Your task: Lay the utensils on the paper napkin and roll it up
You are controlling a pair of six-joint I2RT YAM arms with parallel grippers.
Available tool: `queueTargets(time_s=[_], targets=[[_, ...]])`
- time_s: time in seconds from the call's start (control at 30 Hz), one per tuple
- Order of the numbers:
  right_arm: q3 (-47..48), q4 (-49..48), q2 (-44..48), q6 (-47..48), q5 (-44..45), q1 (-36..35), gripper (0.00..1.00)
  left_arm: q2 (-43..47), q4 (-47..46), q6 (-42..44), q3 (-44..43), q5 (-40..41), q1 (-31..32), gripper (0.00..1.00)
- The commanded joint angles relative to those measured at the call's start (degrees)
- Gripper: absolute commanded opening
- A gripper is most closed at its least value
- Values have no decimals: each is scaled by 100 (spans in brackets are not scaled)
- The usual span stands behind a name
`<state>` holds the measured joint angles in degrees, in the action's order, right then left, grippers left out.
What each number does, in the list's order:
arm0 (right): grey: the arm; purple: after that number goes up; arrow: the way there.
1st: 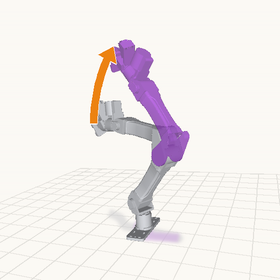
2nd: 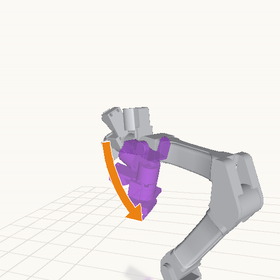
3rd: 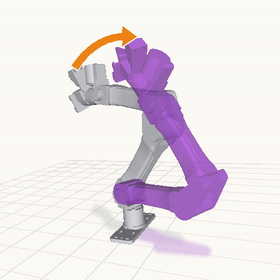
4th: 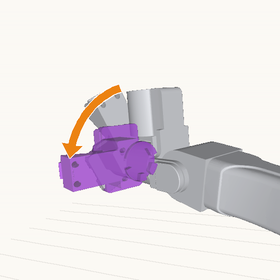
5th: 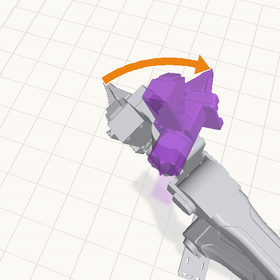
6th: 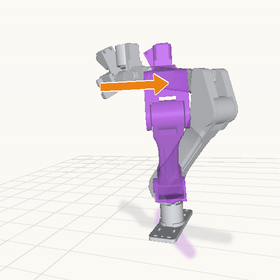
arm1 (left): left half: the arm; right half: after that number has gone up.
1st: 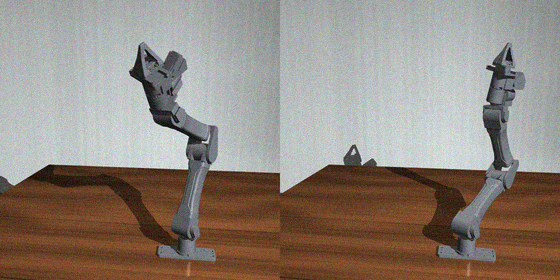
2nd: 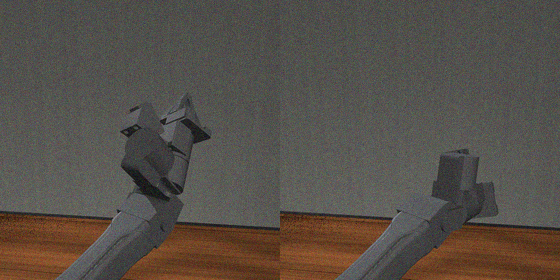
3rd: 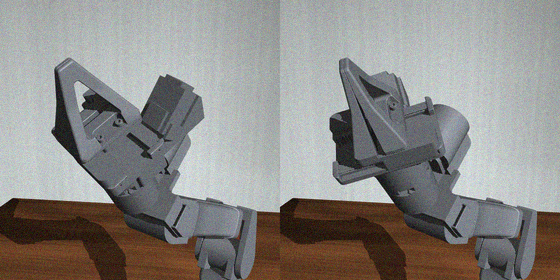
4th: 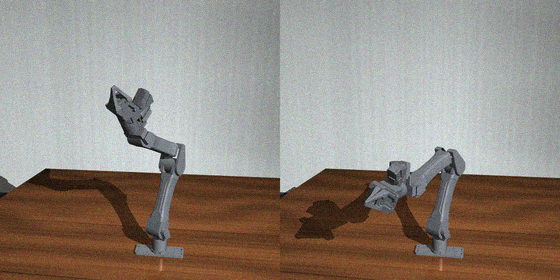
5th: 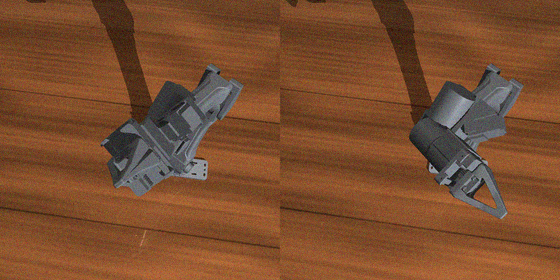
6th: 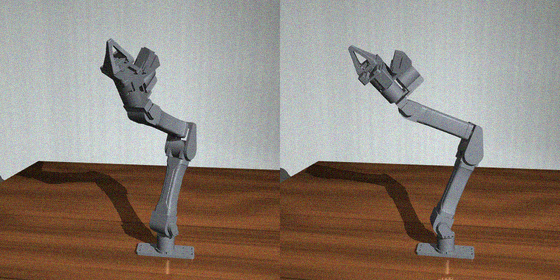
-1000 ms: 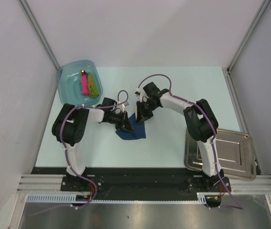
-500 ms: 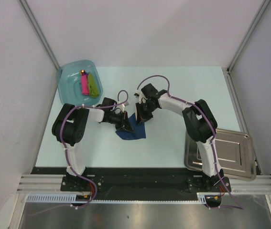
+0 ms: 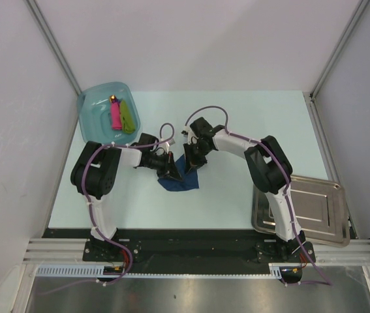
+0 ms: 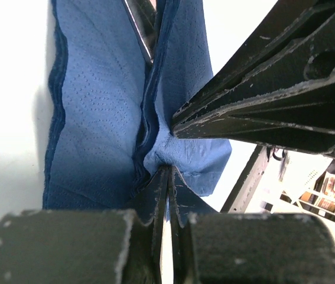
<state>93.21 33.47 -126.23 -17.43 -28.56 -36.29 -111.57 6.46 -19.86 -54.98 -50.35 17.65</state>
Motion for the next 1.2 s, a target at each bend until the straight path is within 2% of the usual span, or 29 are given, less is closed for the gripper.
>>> queueTargets(time_s=[0.0,0.2,0.5,0.8,0.93,1.03,1.13,1.17], targets=[[118,18,-323,160,929,-176,4,-76,31,237,58,333,-104,5],[83,309,-419,310,1458,-326,3,29,-101,175,110,271,-156,5],[-303,221,-340,302,1072,-159,3,926,-1971,-720,804,-765,-131,19],[-277,81,-288,275,659,-71,5,365,-2842,-1529,972,-503,160,18],[-286,63,-252,249,632,-27,5,-13,-2651,-1495,893,-240,230,15],[-268,54,-200,196,597,43,6,-251,-2106,-1214,866,129,213,10],[-189,80,-112,187,483,96,11,-374,-1728,-1047,849,428,160,6],[-163,72,-7,196,439,96,17,-418,-1675,-1012,840,473,160,5]])
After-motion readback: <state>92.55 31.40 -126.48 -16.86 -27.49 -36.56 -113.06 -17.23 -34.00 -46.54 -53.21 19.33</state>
